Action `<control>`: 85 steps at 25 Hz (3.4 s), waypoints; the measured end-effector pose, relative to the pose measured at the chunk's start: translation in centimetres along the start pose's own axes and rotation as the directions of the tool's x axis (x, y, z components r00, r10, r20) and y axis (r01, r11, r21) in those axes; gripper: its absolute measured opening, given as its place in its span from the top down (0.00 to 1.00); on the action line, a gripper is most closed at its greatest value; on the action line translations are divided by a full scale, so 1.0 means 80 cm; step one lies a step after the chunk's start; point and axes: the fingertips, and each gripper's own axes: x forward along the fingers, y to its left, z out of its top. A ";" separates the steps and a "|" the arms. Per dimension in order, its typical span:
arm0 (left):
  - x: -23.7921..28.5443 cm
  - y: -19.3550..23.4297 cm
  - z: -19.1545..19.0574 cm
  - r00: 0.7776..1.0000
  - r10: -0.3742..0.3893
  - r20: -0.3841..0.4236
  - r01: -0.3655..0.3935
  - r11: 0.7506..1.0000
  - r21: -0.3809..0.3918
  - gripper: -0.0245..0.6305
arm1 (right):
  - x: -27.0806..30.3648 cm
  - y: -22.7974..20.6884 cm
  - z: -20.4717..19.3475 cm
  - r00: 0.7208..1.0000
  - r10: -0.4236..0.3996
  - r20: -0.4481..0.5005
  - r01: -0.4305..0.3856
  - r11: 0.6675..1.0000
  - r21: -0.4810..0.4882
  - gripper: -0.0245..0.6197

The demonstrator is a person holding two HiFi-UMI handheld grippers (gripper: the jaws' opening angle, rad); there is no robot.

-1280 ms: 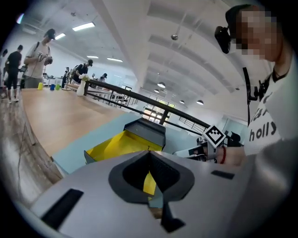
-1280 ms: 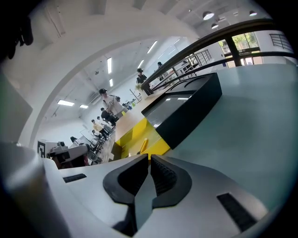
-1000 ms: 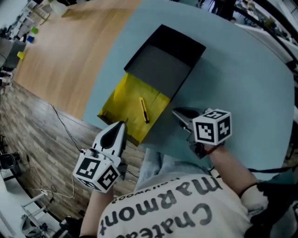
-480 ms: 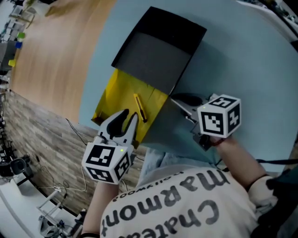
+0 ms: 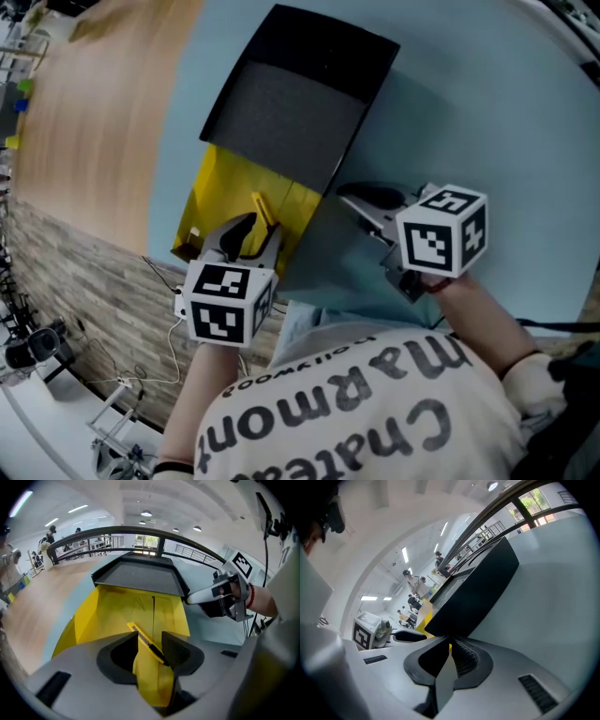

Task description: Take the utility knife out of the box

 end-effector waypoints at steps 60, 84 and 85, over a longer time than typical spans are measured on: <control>-0.062 0.013 0.033 0.932 0.029 0.360 -0.021 0.999 -0.026 0.88 | -0.016 0.036 -0.034 1.000 -0.025 -0.016 0.024 0.997 -0.068 0.90; -0.298 0.009 -0.105 0.711 0.184 0.679 -0.017 0.969 -0.245 0.88 | 0.010 0.236 -0.099 0.997 0.042 -0.061 -0.061 0.935 -0.349 0.90; -0.308 0.006 -0.111 0.702 0.188 0.687 -0.023 0.970 -0.241 0.88 | 0.011 0.244 -0.107 0.997 0.045 -0.069 -0.067 0.930 -0.363 0.90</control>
